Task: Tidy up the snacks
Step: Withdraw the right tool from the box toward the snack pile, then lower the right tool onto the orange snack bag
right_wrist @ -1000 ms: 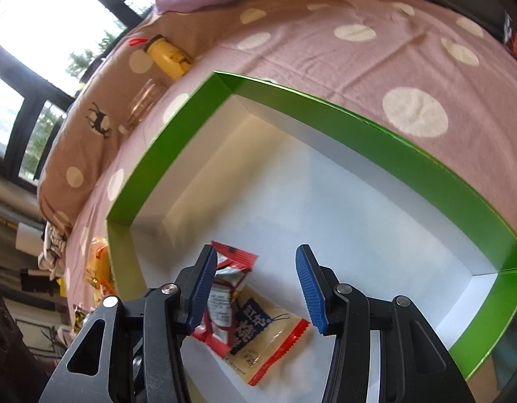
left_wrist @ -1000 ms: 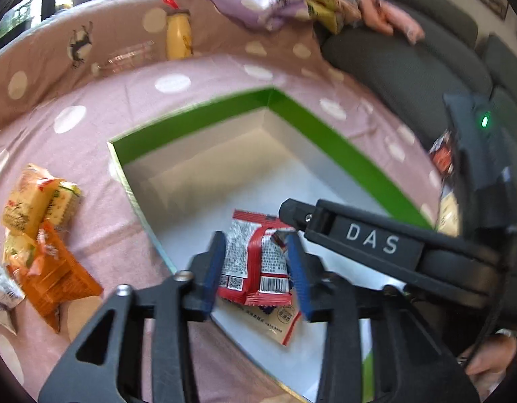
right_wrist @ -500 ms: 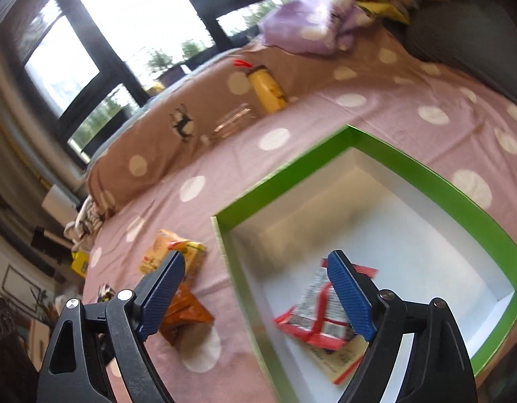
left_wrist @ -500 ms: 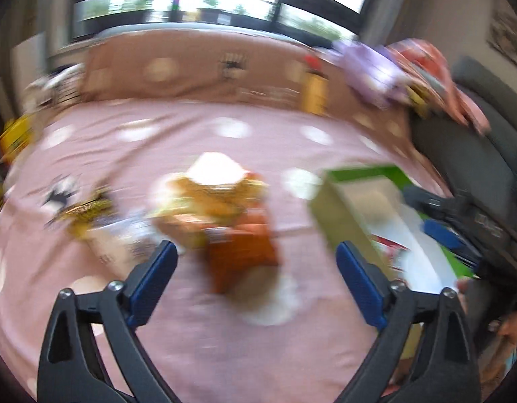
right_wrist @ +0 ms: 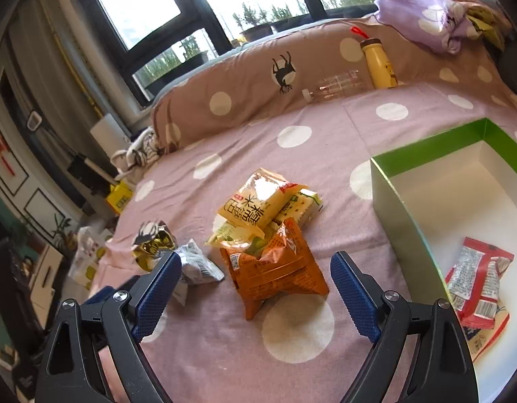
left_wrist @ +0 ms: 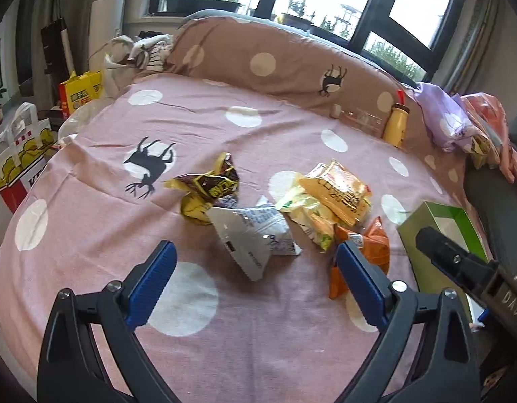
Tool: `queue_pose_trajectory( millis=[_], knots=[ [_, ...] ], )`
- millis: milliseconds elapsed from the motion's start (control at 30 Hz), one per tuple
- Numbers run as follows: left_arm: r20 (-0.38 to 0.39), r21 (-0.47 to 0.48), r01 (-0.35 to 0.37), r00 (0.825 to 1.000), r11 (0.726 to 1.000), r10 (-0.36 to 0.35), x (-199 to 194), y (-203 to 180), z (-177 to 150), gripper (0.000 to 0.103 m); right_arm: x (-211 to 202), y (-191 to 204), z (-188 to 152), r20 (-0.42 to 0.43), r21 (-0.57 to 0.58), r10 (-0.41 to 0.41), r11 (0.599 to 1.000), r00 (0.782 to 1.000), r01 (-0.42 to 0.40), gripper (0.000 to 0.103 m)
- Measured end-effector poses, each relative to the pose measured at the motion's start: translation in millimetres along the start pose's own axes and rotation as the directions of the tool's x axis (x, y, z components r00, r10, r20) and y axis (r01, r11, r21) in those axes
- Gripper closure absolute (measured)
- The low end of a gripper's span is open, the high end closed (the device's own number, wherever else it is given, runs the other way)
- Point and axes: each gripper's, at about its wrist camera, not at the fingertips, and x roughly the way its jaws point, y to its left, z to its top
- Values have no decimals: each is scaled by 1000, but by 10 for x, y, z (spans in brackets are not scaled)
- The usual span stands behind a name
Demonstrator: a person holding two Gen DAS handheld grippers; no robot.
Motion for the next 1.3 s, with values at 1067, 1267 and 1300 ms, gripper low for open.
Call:
queue_pose_trajectory(
  millis=[1067, 1267, 1300],
  knots=[
    [-173, 66, 83, 982, 994, -71, 372, -190, -83, 7, 560, -97, 94, -159, 25, -37, 999, 987, 42, 13],
    [-238, 105, 156, 963, 982, -128, 578, -437, -152, 7, 647, -168, 63, -183, 48, 0, 999, 983, 8, 22],
    [-246, 99, 171, 959, 980, -142, 605, -450, -146, 7, 651, -169, 64, -180, 47, 3, 999, 984, 5, 23]
  ],
)
